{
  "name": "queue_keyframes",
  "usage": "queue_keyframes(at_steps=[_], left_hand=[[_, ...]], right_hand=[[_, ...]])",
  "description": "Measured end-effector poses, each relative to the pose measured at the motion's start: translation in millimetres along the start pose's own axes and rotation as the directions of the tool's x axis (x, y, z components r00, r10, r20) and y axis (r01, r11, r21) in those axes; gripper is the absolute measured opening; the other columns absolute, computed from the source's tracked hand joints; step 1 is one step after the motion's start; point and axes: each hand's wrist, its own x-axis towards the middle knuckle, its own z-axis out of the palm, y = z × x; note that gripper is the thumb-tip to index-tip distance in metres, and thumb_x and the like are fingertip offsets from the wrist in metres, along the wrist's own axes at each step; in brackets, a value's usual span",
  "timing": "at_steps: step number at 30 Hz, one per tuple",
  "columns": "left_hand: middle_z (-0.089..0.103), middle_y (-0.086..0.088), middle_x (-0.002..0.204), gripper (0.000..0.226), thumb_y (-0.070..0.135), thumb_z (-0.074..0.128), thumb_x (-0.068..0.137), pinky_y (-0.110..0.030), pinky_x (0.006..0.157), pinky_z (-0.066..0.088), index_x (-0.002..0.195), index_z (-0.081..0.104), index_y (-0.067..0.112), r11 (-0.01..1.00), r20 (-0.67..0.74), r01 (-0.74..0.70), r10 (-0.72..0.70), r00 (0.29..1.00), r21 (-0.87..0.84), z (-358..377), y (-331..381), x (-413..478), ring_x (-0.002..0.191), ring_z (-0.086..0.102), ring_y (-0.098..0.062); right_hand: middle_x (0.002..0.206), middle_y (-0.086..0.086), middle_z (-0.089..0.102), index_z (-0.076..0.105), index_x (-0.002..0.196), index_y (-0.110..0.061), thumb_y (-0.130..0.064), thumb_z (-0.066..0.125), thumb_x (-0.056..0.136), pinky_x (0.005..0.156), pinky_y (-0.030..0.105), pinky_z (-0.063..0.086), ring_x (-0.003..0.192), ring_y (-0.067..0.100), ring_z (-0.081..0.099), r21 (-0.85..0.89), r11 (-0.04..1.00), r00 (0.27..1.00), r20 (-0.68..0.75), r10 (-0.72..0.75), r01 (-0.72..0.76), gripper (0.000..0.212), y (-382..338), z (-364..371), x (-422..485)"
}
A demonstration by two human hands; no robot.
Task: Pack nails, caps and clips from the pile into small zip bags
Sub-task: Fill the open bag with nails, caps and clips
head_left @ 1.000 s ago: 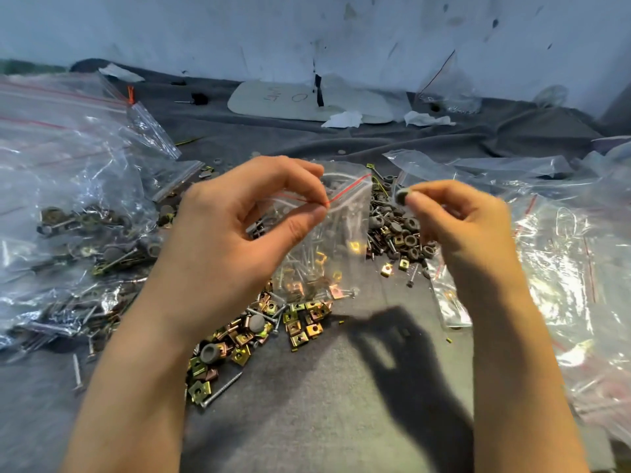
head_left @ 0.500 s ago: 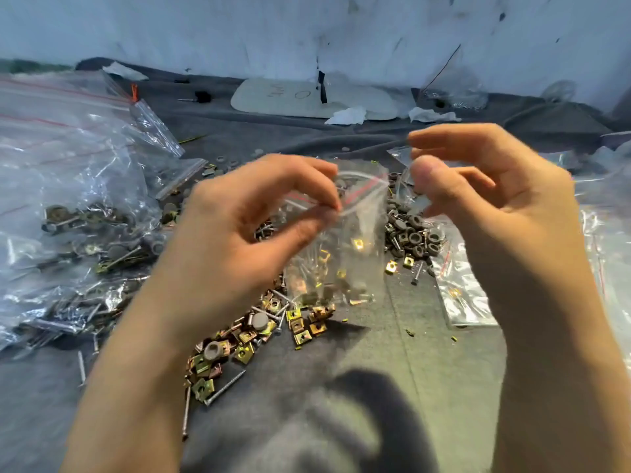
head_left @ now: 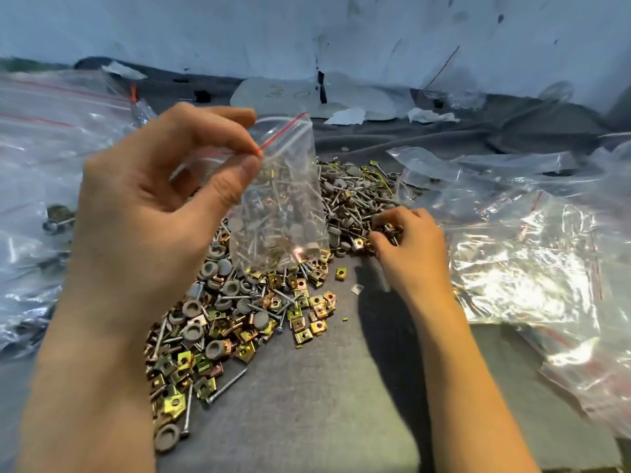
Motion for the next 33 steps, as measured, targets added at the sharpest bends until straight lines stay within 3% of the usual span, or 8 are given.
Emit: queue_keyframes(at_steps=[3, 7, 16, 21, 24, 27, 30, 33], left_hand=[[0.062, 0.0, 0.123, 0.011, 0.023, 0.06, 0.09, -0.025, 0.1, 0.046, 0.097, 0.057, 0.031, 1.0, 0.0, 0.008, -0.008, 1.0, -0.003, -1, -1, 0, 0.119, 0.059, -0.009], [0.062, 0.001, 0.123, 0.011, 0.024, 0.061, 0.09, -0.028, 0.1, 0.047, 0.097, 0.057, 0.031, 1.0, -0.002, 0.012, -0.012, 1.0, 0.003, -1, -2, 0, 0.118, 0.06, -0.01], [0.065, 0.008, 0.118, 0.009, 0.026, 0.062, 0.089, -0.032, 0.099, 0.05, 0.097, 0.063, 0.026, 1.0, 0.029, 0.015, -0.015, 0.999, 0.014, 10, 0, 0, 0.115, 0.062, -0.011], [0.065, 0.005, 0.12, 0.005, 0.027, 0.062, 0.088, -0.035, 0.101, 0.049, 0.093, 0.065, 0.026, 0.999, 0.068, 0.027, -0.024, 0.997, -0.039, 15, 0, -1, 0.118, 0.061, -0.016], [0.066, 0.005, 0.12, 0.005, 0.026, 0.063, 0.087, -0.037, 0.1, 0.049, 0.091, 0.065, 0.027, 0.999, 0.098, 0.028, -0.024, 0.995, -0.039, 18, 0, -2, 0.118, 0.061, -0.017], [0.066, 0.006, 0.121, 0.008, 0.026, 0.064, 0.086, -0.034, 0.101, 0.049, 0.094, 0.066, 0.025, 0.998, 0.171, 0.039, -0.031, 0.985, -0.042, 21, 3, -3, 0.119, 0.06, -0.015], [0.065, 0.004, 0.121, 0.01, 0.026, 0.063, 0.085, -0.037, 0.103, 0.047, 0.092, 0.068, 0.022, 0.996, 0.271, 0.053, -0.032, 0.962, -0.072, 26, 5, -3, 0.123, 0.058, -0.017], [0.066, 0.004, 0.118, 0.012, 0.027, 0.062, 0.085, -0.043, 0.104, 0.046, 0.095, 0.066, 0.022, 0.997, 0.339, 0.032, -0.004, 0.941, -0.075, 31, 8, -4, 0.123, 0.058, -0.017]], right_hand=[[0.123, 0.001, 0.054, 0.062, 0.119, -0.022, -0.019, 0.067, 0.087, 0.1, 0.027, 0.037, 0.116, 0.017, 0.05, 0.113, 0.986, 0.991, 0.023, -0.13, 0.127, 0.032, -10, 0, -5], [0.112, -0.001, 0.057, 0.065, 0.112, -0.015, -0.012, 0.064, 0.088, 0.092, 0.028, 0.042, 0.104, 0.017, 0.055, 0.086, 0.961, 0.958, 0.1, -0.27, 0.262, 0.024, -26, 17, -14], [0.091, 0.001, 0.053, 0.059, 0.088, -0.01, 0.001, 0.059, 0.086, 0.066, 0.031, 0.034, 0.082, 0.021, 0.05, 0.025, 0.969, 0.966, 0.078, -0.248, 0.247, 0.011, -21, 26, -14], [0.085, -0.002, 0.057, 0.054, 0.084, -0.019, -0.004, 0.065, 0.085, 0.062, 0.015, 0.038, 0.073, 0.011, 0.052, 0.146, 0.97, 0.977, 0.049, -0.206, 0.197, 0.018, -18, 18, -10], [0.075, -0.004, 0.064, 0.061, 0.08, -0.018, -0.002, 0.066, 0.084, 0.065, 0.012, 0.047, 0.068, 0.006, 0.061, 0.458, 0.874, 0.987, -0.085, -0.139, 0.162, 0.017, -26, -7, -12], [0.074, 0.0, 0.068, 0.064, 0.085, -0.016, -0.003, 0.065, 0.086, 0.067, 0.025, 0.054, 0.068, 0.014, 0.066, 0.717, 0.618, 0.947, -0.244, -0.21, 0.322, 0.013, -43, -40, -23], [0.078, -0.002, 0.068, 0.064, 0.089, -0.014, -0.003, 0.065, 0.087, 0.066, 0.02, 0.049, 0.07, 0.009, 0.065, 0.703, 0.507, 0.864, -0.363, -0.348, 0.499, 0.011, -61, -63, -37], [0.081, -0.003, 0.067, 0.063, 0.09, -0.013, -0.005, 0.067, 0.086, 0.066, 0.018, 0.046, 0.072, 0.009, 0.064, 0.578, 0.602, 0.833, -0.346, -0.431, 0.551, 0.01, -69, -66, -43]])
